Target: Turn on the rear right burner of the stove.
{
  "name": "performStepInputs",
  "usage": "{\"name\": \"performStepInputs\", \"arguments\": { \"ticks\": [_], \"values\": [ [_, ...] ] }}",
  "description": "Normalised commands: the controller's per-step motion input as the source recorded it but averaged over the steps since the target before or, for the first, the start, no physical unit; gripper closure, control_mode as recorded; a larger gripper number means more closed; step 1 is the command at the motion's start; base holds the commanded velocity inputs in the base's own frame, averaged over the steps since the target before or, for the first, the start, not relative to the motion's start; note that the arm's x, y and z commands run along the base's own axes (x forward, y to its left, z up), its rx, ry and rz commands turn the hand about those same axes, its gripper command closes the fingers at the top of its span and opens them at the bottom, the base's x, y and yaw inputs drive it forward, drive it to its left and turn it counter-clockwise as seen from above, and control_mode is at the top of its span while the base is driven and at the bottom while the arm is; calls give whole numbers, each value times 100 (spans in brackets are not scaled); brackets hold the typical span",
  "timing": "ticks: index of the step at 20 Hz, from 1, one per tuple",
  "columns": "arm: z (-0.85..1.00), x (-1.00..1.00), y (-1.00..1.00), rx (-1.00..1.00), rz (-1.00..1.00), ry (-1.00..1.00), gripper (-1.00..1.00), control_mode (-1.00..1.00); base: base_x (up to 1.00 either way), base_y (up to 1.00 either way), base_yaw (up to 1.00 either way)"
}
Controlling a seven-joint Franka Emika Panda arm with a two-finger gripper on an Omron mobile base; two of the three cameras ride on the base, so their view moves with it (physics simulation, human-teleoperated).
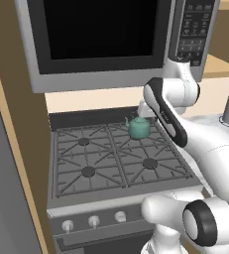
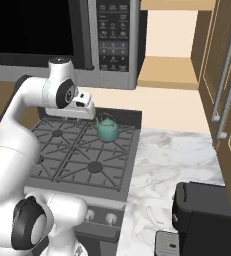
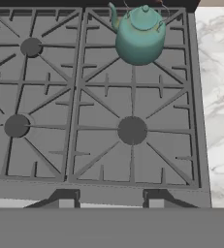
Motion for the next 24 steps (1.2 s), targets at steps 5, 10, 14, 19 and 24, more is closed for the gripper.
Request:
{"name": "performStepInputs", "arguments": {
  "ticks": [5,10,14,19,24],
  "values": [
    [0,0,0,0,0,0,-100,100,0,3,0],
    [0,0,0,0,0,0,-100,100,-21,44,0],
    [0,0,0,0,0,0,-100,100,-41,39,0],
    [0,0,0,0,0,0,-100,100,-56,21,0],
    [0,0,0,0,0,0,-100,100,-46,42,0]
  ]
}}
